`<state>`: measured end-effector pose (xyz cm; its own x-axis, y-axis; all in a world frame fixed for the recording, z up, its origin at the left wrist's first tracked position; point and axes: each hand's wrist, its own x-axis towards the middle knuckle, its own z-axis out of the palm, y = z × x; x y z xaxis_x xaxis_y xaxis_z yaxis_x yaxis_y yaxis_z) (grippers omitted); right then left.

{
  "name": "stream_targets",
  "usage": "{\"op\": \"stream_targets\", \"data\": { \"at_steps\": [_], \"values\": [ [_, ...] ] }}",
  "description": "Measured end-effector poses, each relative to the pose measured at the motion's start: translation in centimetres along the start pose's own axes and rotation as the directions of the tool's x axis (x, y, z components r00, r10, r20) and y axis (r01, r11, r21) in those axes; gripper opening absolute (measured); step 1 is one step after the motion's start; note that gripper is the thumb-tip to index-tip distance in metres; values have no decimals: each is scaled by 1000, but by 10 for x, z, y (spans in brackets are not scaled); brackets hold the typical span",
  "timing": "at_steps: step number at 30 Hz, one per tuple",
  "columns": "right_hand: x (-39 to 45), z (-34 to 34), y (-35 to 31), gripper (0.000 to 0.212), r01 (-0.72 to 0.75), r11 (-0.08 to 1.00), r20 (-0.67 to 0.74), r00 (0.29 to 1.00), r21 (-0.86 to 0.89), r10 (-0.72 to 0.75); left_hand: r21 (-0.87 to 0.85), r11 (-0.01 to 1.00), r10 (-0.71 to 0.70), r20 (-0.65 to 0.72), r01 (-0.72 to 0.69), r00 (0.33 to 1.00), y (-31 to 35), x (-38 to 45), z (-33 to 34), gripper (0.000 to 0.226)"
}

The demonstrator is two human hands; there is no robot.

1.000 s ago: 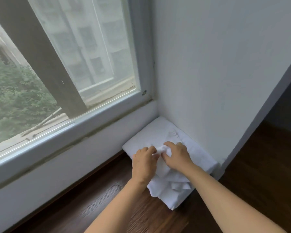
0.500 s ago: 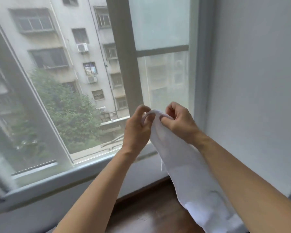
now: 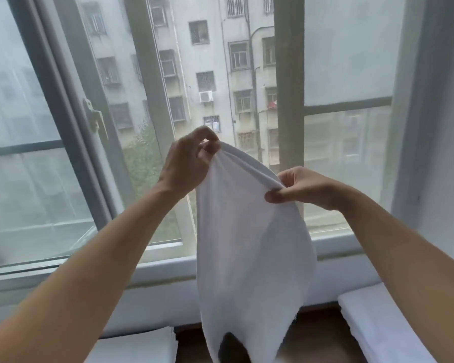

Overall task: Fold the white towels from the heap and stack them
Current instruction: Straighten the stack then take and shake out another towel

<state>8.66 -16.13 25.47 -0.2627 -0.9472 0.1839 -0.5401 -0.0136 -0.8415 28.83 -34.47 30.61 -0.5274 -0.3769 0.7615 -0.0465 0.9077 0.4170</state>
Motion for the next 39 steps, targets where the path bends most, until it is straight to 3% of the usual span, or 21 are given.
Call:
{"op": "stream_targets", "data": {
  "at_steps": [3, 5, 12, 13, 16, 17, 22, 25, 29, 35, 39],
  "values": [
    [12, 5, -2, 62, 36, 997, 46, 998, 73, -39, 67, 998, 14, -19, -13, 1000, -13, -1, -28, 6],
    [19, 7, 0, 60, 46, 994, 60, 997, 98, -52, 72, 997, -11, -35, 13, 999, -21, -1, -42, 6],
    [30, 8, 8, 14, 27, 993, -58, 998, 114, -20, 158, 981, -95, -95, 109, 991, -60, -2, -77, 5],
    [33, 7, 10, 22, 25, 989, -101, 995, 148, -10, 175, 977, -103, -98, 119, 990, -68, -2, -81, 5],
    [38, 3, 14, 81, -10, 946, -174, 982, 324, 70, 218, 962, -147, -105, 167, 984, -88, 0, -89, 12],
    [39, 1, 14, 84, -23, 923, -170, 981, 384, 95, 203, 960, -176, -106, 195, 979, -93, 0, -89, 15],
    [49, 0, 12, 45, -117, 791, -254, 910, 600, 327, 25, 910, -410, -75, 413, 909, -116, -5, -76, 26],
    [59, 2, 16, 29, -49, 732, -340, 863, 679, 374, -157, 840, -534, -60, 520, 844, -135, -8, -65, 30],
    [74, 10, 20, 10, -7, 798, -437, 834, 602, 337, -190, 823, -549, -24, 535, 836, -154, -8, -50, 25],
    [83, 7, 19, 24, -12, 923, -560, 792, 385, 244, -183, 822, -549, 2, 540, 836, -165, 5, -41, 18],
    [93, -1, 10, 24, 11, 928, -586, 778, 371, 225, -246, 799, -579, -66, 549, 813, -162, 18, -39, 20]
  ]
}}
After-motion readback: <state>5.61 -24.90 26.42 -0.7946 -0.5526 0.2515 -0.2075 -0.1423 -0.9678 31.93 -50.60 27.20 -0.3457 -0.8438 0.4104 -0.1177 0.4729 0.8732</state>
